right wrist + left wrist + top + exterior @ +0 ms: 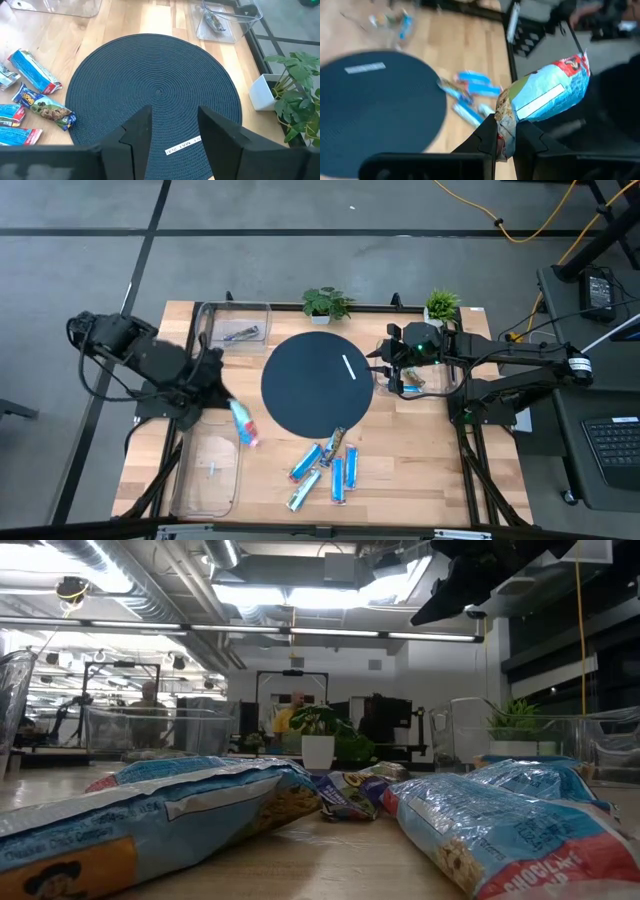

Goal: Pick and place Granola Bars by type
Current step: Put the red granola bar into the bottom transparent bin

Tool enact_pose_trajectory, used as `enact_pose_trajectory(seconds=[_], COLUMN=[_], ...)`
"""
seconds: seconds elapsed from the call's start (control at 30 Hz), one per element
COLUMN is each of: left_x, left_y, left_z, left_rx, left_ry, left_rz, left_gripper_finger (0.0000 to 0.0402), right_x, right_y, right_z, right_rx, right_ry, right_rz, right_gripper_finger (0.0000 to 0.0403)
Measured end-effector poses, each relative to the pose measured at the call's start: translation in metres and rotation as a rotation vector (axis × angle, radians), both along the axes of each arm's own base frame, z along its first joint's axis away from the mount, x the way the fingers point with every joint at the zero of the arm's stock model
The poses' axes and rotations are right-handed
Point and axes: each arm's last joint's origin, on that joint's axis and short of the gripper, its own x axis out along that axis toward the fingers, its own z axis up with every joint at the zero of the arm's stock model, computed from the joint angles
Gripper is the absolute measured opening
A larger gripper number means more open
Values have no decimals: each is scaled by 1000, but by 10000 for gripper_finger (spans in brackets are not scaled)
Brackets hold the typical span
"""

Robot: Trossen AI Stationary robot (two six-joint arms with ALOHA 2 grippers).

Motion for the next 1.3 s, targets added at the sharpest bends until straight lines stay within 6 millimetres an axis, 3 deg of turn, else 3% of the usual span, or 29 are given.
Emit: enact_pose_trajectory(seconds=[0.43, 0.7, 0.9, 1.3], left_x=[-36, -58, -60, -56], left_y=[-47, -77, -86, -85], left_z=[-7, -54, -80, -112], left_rx=[-80, -29, -55, 35], left_ry=[104, 198, 152, 180], left_rz=[-192, -199, -119, -52], left_gripper_finger=[24, 24, 24, 24], right_x=[-4, -4, -4, -4], right_y=[1, 1, 1, 1], right_z=[-6, -6, -6, -6], right_rx=[80, 96, 84, 72], right_ry=[60, 59, 61, 63], right_rz=[-51, -62, -54, -44], right_gripper_finger=[162, 162, 162, 162])
